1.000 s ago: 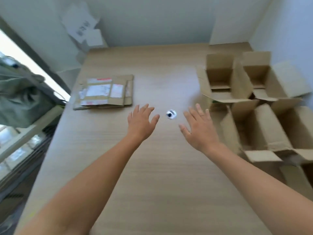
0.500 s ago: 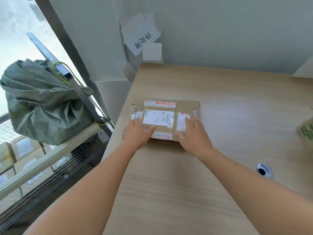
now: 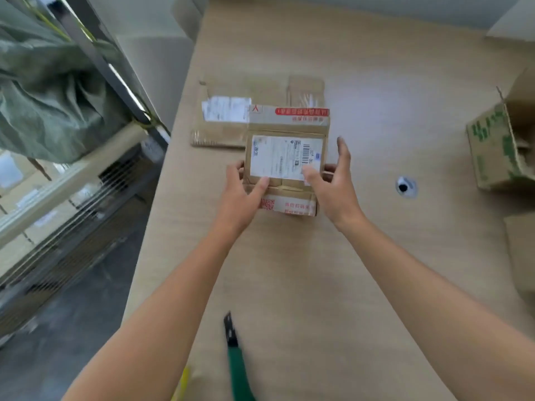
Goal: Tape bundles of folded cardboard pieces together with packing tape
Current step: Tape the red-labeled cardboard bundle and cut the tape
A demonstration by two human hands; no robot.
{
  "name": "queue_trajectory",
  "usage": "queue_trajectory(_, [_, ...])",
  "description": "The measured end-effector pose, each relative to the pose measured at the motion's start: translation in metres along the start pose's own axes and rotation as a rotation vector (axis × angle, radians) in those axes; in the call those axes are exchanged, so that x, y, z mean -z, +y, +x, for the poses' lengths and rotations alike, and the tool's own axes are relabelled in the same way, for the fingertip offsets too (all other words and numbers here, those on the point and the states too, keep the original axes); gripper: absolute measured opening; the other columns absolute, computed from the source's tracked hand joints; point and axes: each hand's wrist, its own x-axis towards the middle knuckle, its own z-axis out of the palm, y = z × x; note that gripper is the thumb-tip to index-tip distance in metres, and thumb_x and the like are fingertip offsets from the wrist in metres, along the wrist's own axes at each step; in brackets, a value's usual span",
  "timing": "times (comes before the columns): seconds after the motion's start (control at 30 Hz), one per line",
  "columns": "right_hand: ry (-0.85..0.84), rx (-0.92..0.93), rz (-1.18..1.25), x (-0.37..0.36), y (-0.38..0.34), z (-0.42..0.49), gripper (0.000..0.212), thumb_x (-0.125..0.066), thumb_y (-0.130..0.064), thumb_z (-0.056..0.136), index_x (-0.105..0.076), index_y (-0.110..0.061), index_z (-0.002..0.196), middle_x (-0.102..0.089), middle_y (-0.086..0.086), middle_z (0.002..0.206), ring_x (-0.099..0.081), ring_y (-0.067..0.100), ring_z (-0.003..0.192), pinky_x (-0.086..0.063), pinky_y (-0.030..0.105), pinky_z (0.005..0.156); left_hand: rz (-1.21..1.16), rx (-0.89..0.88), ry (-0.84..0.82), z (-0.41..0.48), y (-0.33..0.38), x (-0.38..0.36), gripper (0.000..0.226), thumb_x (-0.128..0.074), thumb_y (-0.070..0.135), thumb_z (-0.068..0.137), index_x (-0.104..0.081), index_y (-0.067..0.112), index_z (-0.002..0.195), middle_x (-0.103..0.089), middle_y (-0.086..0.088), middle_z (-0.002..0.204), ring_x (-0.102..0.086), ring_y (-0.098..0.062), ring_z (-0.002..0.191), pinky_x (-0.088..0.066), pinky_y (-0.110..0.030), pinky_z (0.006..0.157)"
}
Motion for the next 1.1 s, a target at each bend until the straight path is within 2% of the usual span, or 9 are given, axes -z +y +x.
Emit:
queue_trajectory(0.1, [-0.013, 0.046, 0.031, 0.032, 0.028, -0.08, 0.102, -0.072, -0.046, 0.081, 0.0, -0.057, 0.153, -0.055, 0.0, 0.119, -0.066, 0.007, 0.105, -0.062, 0.038, 0.088, -0.124, 0.013, -0.054, -0.088, -0.006, -0.02, 0.057, -0.065, 0.039, 0.095, -0.03, 0.036, 0.14, -0.055, 0.007, 0.132, -0.066, -0.004, 0.107, -0.062, -0.039, 0.08])
queue_trajectory(0.2, [-0.121, 0.106, 0.012, 0.072, 0.058, -0.151, 0.109, -0.075, -0.032, 0.083, 0.004, -0.062, 0.152, -0.045, -0.003, 0.13, -0.056, 0.014, 0.125, -0.057, 0.045, 0.098, -0.325, 0.1, -0.075, -0.157, -0.005, -0.035, 0.051, -0.046, 0.054, 0.098, -0.037, 0.036, 0.145, -0.062, 0.002, 0.13, -0.065, -0.011, 0.113, -0.059, -0.029, 0.082])
queue_trajectory(0.37, [-0.245, 0.174, 0.022, 0.119, 0.109, -0.244, 0.093, -0.072, -0.027, 0.088, -0.015, -0.049, 0.157, -0.03, -0.006, 0.155, -0.032, 0.013, 0.148, -0.034, 0.047, 0.121, -0.517, 0.319, -0.13, -0.239, -0.012, -0.06, 0.048, -0.033, 0.065, 0.099, -0.06, 0.025, 0.1, -0.071, 0.001, 0.116, -0.065, -0.019, 0.11, -0.047, -0.036, 0.096])
queue_trajectory(0.53, [-0.23, 0.27, -0.021, 0.141, 0.14, -0.304, 0.077, -0.061, -0.06, 0.091, -0.026, -0.037, 0.156, -0.03, 0.003, 0.156, -0.025, 0.005, 0.149, -0.023, 0.024, 0.122, -0.389, 0.369, -0.222, -0.294, -0.019, -0.08, 0.046, -0.07, 0.042, 0.088, -0.045, 0.029, 0.124, -0.062, -0.002, 0.125, -0.07, -0.015, 0.102, -0.059, -0.039, 0.082])
queue_trajectory(0.67, [-0.241, 0.292, 0.02, 0.15, 0.159, -0.332, 0.081, -0.056, -0.072, 0.089, -0.033, -0.028, 0.153, -0.027, 0.005, 0.156, -0.023, -0.001, 0.148, -0.022, 0.014, 0.118, -0.349, 0.264, -0.231, -0.322, -0.017, -0.093, 0.063, -0.066, 0.022, 0.092, -0.039, 0.062, 0.132, -0.039, 0.002, 0.154, -0.056, -0.027, 0.127, -0.054, -0.051, 0.097])
queue_trajectory(0.83, [-0.235, 0.291, 0.116, 0.155, 0.165, -0.344, 0.048, -0.063, -0.055, 0.094, -0.053, -0.04, 0.138, -0.029, 0.014, 0.155, -0.028, 0.016, 0.15, -0.032, 0.03, 0.12, -0.403, 0.231, -0.21, -0.34, -0.011, -0.107, 0.043, -0.05, 0.004, 0.1, -0.055, 0.034, 0.13, -0.055, -0.005, 0.142, -0.064, -0.033, 0.109, -0.053, -0.044, 0.077])
queue_trajectory(0.9, [-0.248, 0.268, 0.208, 0.153, 0.162, -0.347, 0.04, -0.064, -0.031, 0.096, -0.059, -0.057, 0.127, -0.03, 0.019, 0.154, -0.037, 0.03, 0.146, -0.04, 0.048, 0.117, -0.423, 0.228, -0.21, -0.347, -0.012, -0.107, 0.029, -0.048, 0.019, 0.102, -0.058, 0.034, 0.125, -0.057, -0.005, 0.138, -0.06, -0.036, 0.113, -0.049, -0.048, 0.082])
queue_trajectory(0.97, [-0.219, 0.248, 0.245, 0.154, 0.161, -0.35, 0.048, -0.063, -0.029, 0.096, -0.051, -0.063, 0.127, -0.034, 0.017, 0.152, -0.046, 0.033, 0.139, -0.046, 0.052, 0.111, -0.456, 0.233, -0.245, -0.354, -0.012, -0.104, 0.032, -0.049, 0.048, 0.096, -0.06, 0.034, 0.123, -0.055, -0.009, 0.14, -0.054, -0.038, 0.122, -0.045, -0.052, 0.087])
queue_trajectory(1.1, [-0.176, 0.165, 0.29, 0.152, 0.168, -0.35, 0.052, -0.073, -0.027, 0.091, -0.034, -0.034, 0.125, -0.049, 0.012, 0.137, -0.06, 0.028, 0.125, -0.058, 0.05, 0.096, -0.421, 0.187, -0.175, -0.365, -0.017, -0.105, 0.042, -0.056, 0.063, 0.089, -0.061, 0.033, 0.118, -0.06, -0.008, 0.125, -0.058, -0.031, 0.113, -0.052, -0.048, 0.079])
